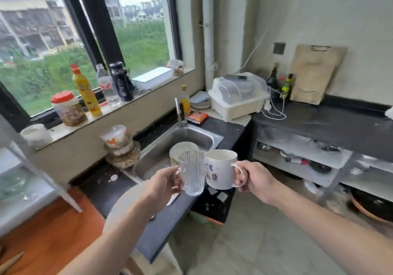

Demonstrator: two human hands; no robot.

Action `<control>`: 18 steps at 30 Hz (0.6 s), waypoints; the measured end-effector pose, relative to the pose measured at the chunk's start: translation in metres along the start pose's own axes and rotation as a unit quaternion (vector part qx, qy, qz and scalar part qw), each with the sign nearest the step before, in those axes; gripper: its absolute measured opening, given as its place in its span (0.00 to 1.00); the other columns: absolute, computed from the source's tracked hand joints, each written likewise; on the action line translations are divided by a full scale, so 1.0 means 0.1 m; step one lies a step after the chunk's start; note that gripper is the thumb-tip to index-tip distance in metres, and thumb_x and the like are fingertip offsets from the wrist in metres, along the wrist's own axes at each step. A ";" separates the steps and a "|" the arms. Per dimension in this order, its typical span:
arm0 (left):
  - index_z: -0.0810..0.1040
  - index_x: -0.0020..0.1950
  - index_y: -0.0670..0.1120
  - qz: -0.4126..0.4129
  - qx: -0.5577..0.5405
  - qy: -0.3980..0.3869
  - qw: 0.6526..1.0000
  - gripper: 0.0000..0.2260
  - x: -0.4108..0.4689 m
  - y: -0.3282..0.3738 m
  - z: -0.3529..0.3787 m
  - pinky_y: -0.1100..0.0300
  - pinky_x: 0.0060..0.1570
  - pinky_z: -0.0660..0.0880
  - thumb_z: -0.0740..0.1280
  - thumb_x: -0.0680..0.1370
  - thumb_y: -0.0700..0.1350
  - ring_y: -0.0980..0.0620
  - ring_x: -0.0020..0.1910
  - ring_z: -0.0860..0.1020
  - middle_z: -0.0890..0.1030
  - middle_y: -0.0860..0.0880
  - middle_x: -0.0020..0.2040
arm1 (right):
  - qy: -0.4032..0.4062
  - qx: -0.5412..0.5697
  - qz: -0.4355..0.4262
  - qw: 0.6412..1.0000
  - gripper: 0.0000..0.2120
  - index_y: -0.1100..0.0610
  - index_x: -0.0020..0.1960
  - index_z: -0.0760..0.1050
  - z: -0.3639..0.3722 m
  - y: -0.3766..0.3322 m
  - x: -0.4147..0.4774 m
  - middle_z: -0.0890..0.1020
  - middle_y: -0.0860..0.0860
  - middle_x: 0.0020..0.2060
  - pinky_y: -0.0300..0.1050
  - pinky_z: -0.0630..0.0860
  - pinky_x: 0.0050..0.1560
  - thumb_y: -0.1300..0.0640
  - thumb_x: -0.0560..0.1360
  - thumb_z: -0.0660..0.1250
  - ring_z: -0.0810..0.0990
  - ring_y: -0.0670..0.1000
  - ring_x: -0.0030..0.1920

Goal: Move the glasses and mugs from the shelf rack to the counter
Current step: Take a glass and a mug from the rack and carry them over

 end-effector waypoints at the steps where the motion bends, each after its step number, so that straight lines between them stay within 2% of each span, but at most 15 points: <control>1: 0.64 0.33 0.45 -0.004 0.005 -0.013 1.000 0.14 0.13 -0.05 0.26 0.55 0.33 0.64 0.58 0.79 0.42 0.49 0.28 0.67 0.67 0.48 0.25 | 0.013 0.003 -0.001 1.000 0.14 0.55 0.33 0.69 -0.28 -0.02 -0.03 0.67 0.51 0.23 0.45 0.65 0.31 0.56 0.76 0.60 0.71 0.52 0.26; 6: 0.64 0.32 0.46 -0.020 0.018 -0.097 0.995 0.15 0.67 -0.37 1.65 0.55 0.35 0.63 0.58 0.79 0.42 0.49 0.29 0.66 0.67 0.48 0.25 | 0.078 0.012 -0.011 0.997 0.14 0.55 0.33 0.70 -1.67 -0.10 -0.20 0.68 0.52 0.23 0.45 0.65 0.30 0.56 0.77 0.59 0.71 0.52 0.27; 11: 0.72 0.24 0.49 -0.051 0.056 -0.186 0.980 0.23 0.97 -0.64 2.90 0.54 0.36 0.68 0.57 0.79 0.43 0.49 0.28 0.69 0.69 0.48 0.25 | 0.152 0.040 0.001 0.988 0.13 0.56 0.36 0.72 -2.81 -0.13 -0.47 0.72 0.51 0.25 0.42 0.67 0.29 0.56 0.79 0.59 0.74 0.51 0.28; 18: 0.70 0.34 0.44 -0.089 0.114 -0.255 0.956 0.15 1.56 -0.80 4.25 0.53 0.37 0.69 0.56 0.80 0.43 0.48 0.28 0.69 0.69 0.47 0.25 | 0.248 0.093 -0.009 0.964 0.13 0.57 0.37 0.72 -3.96 -0.16 -0.60 0.72 0.51 0.25 0.44 0.68 0.30 0.57 0.79 0.59 0.74 0.51 0.28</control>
Point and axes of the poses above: each hand's wrist, its own x-axis towards the middle knuckle, its own z-axis out of the palm, y = z × x, the point moved 1 cm from there along x, towards the middle knuckle
